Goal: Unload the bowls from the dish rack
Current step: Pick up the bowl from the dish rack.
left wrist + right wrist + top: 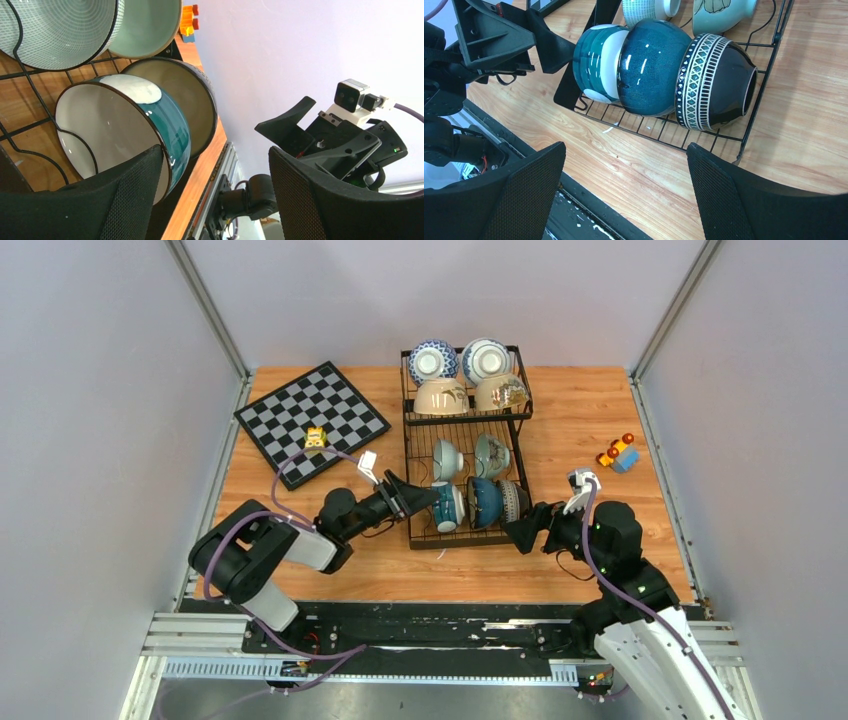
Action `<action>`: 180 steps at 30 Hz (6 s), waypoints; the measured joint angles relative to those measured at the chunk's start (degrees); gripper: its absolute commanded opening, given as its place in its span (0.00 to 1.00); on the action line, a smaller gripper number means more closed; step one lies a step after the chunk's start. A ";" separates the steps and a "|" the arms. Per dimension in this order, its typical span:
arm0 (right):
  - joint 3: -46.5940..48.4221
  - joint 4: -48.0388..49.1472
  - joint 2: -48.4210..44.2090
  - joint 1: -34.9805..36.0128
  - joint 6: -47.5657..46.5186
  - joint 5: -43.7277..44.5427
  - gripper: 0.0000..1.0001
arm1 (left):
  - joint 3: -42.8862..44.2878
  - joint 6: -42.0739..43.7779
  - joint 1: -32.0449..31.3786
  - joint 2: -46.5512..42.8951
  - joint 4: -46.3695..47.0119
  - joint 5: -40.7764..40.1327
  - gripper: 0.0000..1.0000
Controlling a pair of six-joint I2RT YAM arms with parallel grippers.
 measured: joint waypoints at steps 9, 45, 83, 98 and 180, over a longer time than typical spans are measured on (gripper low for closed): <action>-0.17 0.02 0.07 0.00 -0.07 0.02 0.95 | 1.60 -0.07 0.00 4.50 0.59 2.05 0.69; -0.20 -0.04 0.50 0.00 -0.57 0.83 0.94 | 7.23 -6.01 -1.09 18.58 12.00 7.34 0.31; -0.50 -0.07 0.42 0.00 -1.33 2.23 0.95 | 10.91 -6.86 -1.44 17.33 4.98 9.35 0.00; -0.85 -0.09 -0.61 0.00 -1.31 2.40 0.94 | 11.74 -6.12 -1.46 14.69 -0.55 9.77 0.00; -2.34 -1.73 -1.51 0.02 2.64 11.06 0.93 | 2.62 1.57 1.05 10.43 6.38 11.58 0.46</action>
